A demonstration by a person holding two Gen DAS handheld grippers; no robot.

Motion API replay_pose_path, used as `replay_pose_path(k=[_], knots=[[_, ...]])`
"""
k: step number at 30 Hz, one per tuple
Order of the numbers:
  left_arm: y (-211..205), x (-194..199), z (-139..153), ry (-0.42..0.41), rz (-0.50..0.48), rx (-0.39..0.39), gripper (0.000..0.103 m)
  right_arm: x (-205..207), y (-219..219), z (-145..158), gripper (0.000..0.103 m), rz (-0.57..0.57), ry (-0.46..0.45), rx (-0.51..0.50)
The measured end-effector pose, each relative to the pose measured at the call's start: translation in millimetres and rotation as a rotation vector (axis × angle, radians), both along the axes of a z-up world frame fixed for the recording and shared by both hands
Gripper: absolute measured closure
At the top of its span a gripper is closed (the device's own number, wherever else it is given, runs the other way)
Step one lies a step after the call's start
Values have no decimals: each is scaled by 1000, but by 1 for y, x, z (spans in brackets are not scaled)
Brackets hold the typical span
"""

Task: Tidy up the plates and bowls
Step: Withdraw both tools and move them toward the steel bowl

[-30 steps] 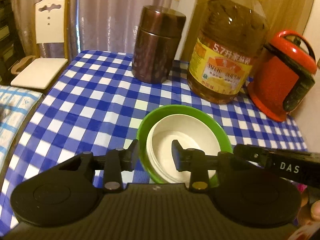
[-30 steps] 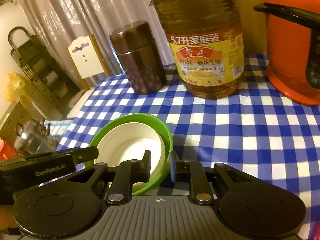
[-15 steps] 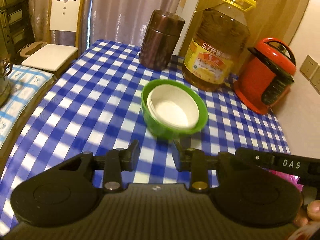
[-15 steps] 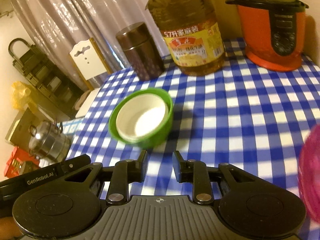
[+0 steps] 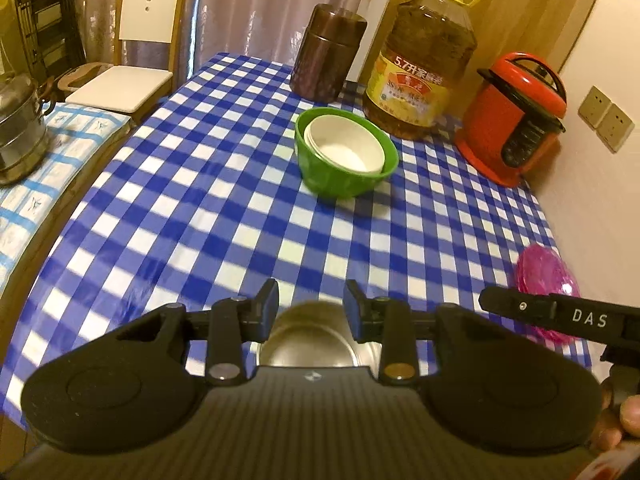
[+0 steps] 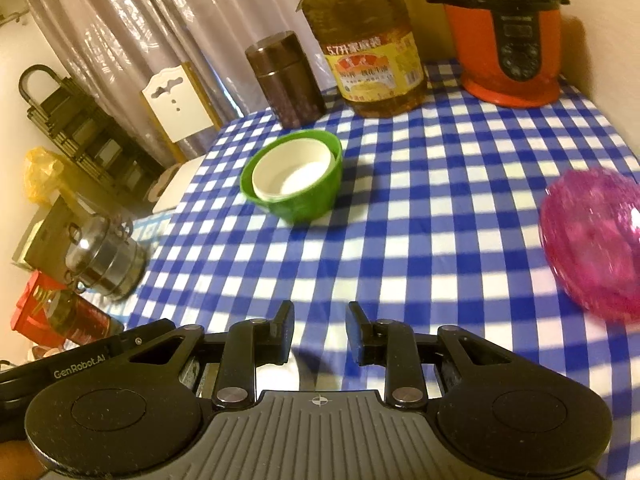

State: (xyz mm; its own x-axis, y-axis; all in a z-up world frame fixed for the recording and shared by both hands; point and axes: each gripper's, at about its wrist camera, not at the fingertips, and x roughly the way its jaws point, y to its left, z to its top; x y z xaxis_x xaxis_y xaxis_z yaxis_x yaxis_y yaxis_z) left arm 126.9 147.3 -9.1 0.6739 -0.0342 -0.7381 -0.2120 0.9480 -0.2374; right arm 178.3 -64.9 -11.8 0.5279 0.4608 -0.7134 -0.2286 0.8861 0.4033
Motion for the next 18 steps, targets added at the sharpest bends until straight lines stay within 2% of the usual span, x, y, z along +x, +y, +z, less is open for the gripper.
replay_pose_path(k=[9, 18], knots=[[-12, -34, 3, 21, -7, 14, 70, -46, -5, -2, 74, 6, 24, 11], [-18, -51, -9, 56, -18, 8, 70, -63, -9, -10, 74, 6, 56, 6]])
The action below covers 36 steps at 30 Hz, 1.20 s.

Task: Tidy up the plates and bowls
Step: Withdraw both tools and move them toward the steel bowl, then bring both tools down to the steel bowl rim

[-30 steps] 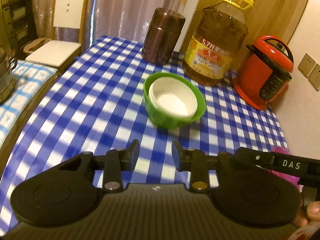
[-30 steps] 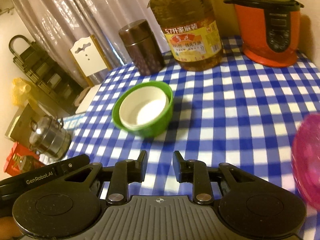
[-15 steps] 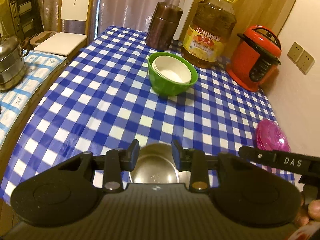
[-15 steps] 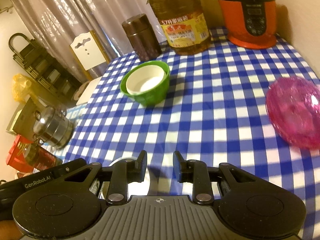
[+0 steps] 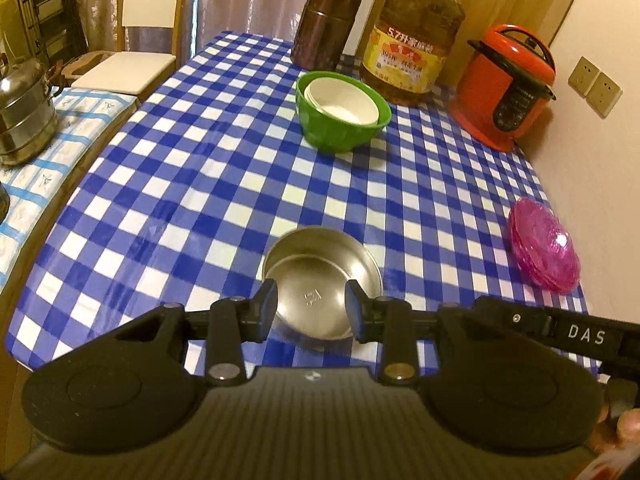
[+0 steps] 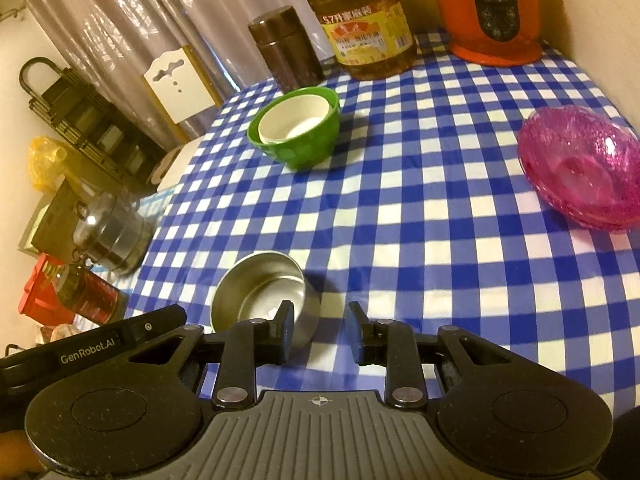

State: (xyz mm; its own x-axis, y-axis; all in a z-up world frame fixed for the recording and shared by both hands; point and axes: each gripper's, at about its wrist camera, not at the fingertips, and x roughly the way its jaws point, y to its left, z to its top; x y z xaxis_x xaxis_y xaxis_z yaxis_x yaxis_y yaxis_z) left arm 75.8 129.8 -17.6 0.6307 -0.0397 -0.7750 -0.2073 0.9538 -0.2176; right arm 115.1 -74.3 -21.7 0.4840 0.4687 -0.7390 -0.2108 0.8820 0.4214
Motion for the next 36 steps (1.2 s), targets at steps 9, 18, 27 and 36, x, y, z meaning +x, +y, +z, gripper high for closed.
replay_pose_path(k=[9, 18, 27, 36], knots=[[0, -3, -9, 18, -4, -10, 70, -4, -2, -7, 74, -11, 14, -19], [-2, 0, -15, 35, -10, -16, 69, -4, -1, -13, 74, -20, 31, -26], [8, 11, -22, 46, -11, -24, 69, 1, 1, -22, 74, -32, 51, -32], [19, 24, -36, 67, -38, -27, 69, 9, 8, -29, 74, -33, 31, 19]])
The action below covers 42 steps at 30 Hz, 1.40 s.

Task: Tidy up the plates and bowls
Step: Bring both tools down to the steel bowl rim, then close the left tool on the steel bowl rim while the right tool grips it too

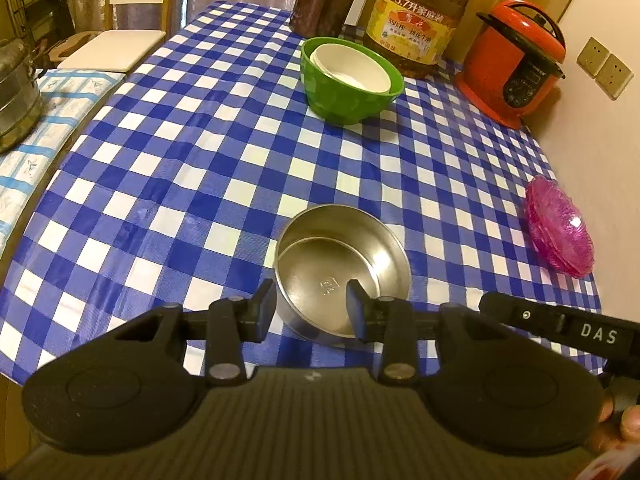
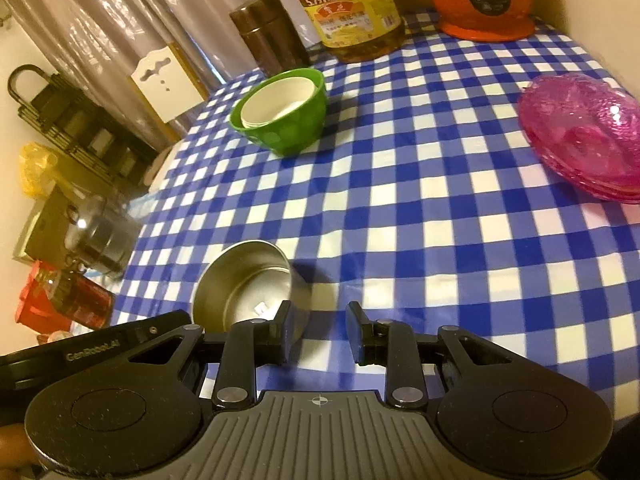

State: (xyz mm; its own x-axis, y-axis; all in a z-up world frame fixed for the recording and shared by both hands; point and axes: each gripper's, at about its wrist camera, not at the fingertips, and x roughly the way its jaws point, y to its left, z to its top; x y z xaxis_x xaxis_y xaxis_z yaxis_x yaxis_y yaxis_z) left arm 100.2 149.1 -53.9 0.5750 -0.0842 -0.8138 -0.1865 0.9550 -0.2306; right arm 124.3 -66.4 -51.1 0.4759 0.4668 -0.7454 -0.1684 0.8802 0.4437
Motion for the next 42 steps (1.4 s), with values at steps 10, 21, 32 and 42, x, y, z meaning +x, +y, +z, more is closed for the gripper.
replay_pose_path(k=[10, 21, 32, 42], knots=[[15, 19, -19, 26, -6, -14, 69, 15, 20, -15, 74, 36, 12, 10], [21, 38, -34, 52, -19, -44, 76, 33, 36, -36, 74, 53, 48, 1], [21, 51, -45, 85, -35, -42, 87, 45, 47, -43, 74, 67, 67, -10], [20, 53, -49, 97, -31, -37, 93, 48, 48, -49, 79, 68, 97, -3]])
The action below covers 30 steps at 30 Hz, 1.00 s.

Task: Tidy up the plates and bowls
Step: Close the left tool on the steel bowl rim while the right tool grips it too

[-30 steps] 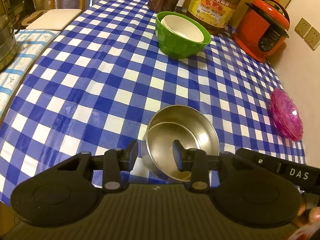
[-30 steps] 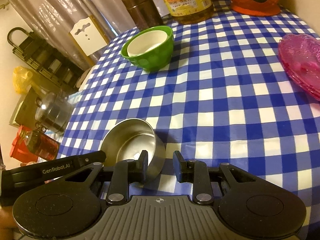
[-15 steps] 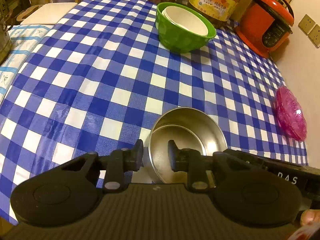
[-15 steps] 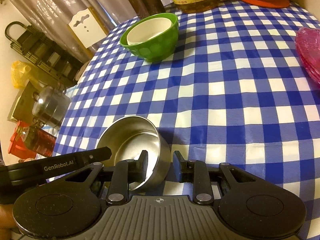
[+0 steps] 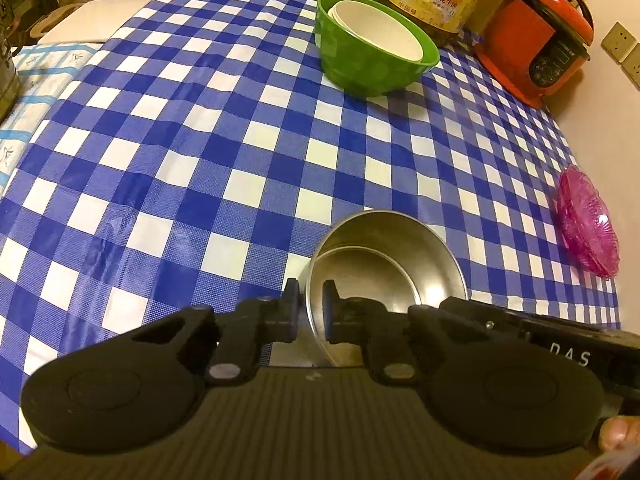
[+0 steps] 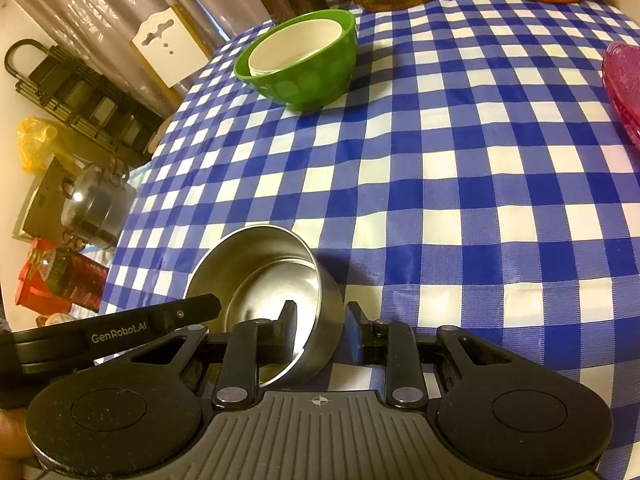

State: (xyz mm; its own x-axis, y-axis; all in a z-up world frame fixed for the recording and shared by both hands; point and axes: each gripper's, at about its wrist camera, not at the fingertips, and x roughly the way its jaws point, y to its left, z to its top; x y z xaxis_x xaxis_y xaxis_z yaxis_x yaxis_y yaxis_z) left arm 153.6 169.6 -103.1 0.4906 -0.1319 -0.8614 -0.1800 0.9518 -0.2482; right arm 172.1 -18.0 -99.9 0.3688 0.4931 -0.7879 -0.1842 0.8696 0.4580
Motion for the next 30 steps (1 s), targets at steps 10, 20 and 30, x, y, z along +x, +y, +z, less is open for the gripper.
replay_pose_path(k=[10, 20, 30], knots=[[-1, -8, 6, -18, 3, -1, 96, -3, 2, 3, 94, 0, 2, -9], [-7, -7, 24, -57, -7, -30, 96, 1, -14, 19, 94, -26, -15, 13], [-22, 17, 56, -122, -36, -12, 96, 17, -29, 44, 94, -47, -63, 34]])
